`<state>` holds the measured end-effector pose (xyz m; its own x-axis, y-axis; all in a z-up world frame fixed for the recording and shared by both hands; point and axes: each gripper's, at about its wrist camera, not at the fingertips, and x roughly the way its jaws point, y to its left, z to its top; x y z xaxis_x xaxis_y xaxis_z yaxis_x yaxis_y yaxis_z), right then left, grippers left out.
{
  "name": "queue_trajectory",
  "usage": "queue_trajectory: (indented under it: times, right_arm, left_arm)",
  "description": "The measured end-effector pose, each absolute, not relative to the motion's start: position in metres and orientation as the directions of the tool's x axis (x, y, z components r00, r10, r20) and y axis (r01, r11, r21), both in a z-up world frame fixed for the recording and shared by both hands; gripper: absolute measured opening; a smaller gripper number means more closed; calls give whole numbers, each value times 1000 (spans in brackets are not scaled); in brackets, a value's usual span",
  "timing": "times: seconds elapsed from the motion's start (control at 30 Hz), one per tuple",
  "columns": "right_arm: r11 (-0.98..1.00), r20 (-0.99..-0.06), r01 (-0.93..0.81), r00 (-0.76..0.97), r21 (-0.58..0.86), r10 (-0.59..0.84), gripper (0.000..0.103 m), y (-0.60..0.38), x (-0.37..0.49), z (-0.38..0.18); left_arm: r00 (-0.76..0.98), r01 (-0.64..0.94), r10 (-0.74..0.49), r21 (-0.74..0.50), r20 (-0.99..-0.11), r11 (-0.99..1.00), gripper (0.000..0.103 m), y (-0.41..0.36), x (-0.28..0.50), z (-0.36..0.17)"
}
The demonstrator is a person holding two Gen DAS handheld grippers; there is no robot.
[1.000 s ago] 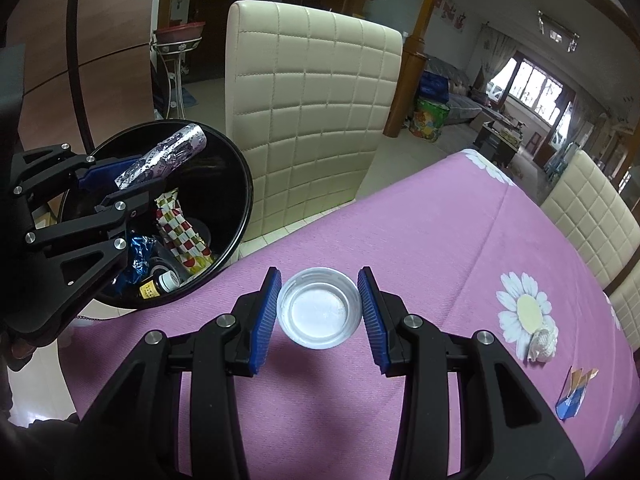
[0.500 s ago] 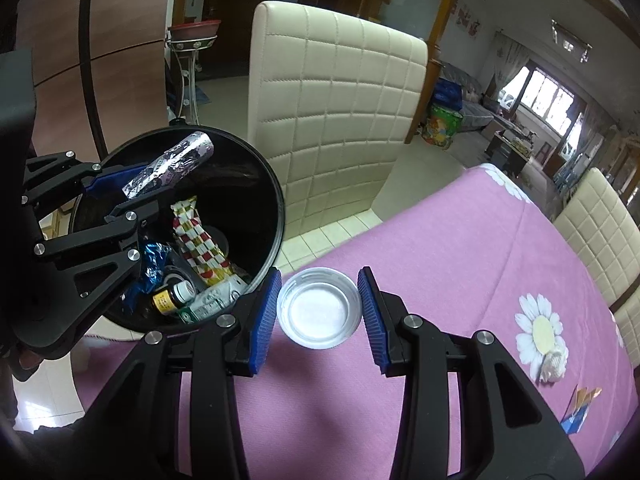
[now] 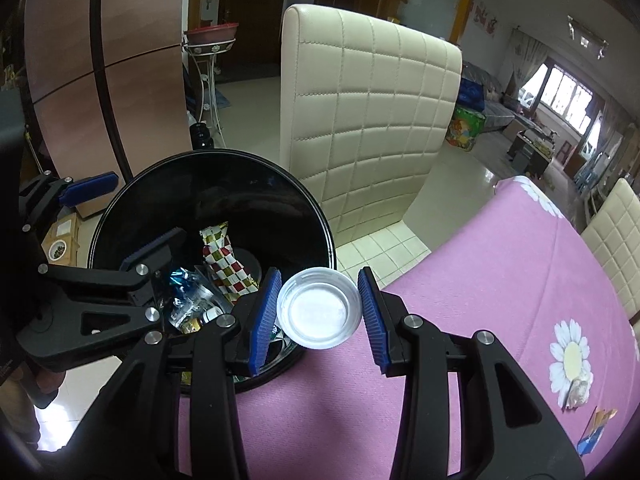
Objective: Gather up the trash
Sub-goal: 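Carry the foil wrapper and white cap over the black bin and open both tools, then move both open tools back toward the white tissue and blue paper cup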
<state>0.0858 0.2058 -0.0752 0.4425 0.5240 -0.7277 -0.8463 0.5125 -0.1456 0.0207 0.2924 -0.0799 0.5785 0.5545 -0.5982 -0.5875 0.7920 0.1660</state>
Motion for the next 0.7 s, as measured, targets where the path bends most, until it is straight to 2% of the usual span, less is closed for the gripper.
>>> queue_trajectory:
  times: [0.17, 0.2, 0.23, 0.4, 0.7]
  right_arm:
    - [480, -749, -873, 371, -80, 549, 45, 217, 85, -78]
    - [476, -752, -877, 356, -64, 555, 59, 218, 85, -79]
    - [487, -737, -871, 367, -58, 568, 66, 218, 84, -77]
    - [509, -719, -852, 429, -121, 547, 65, 214, 82, -79]
    - [604, -731, -780, 508, -166, 455, 65, 166, 115, -87]
  left_arm:
    - [551, -632, 579, 152, -601, 760, 85, 307, 8, -76]
    - [545, -637, 586, 159, -599, 754, 85, 308, 7, -76]
    - [541, -640, 592, 165, -598, 751, 85, 311, 6, -76]
    - [533, -636, 596, 181, -600, 751, 85, 310, 7, -79]
    - [605, -528, 513, 176, -609, 831, 85, 269, 37, -77]
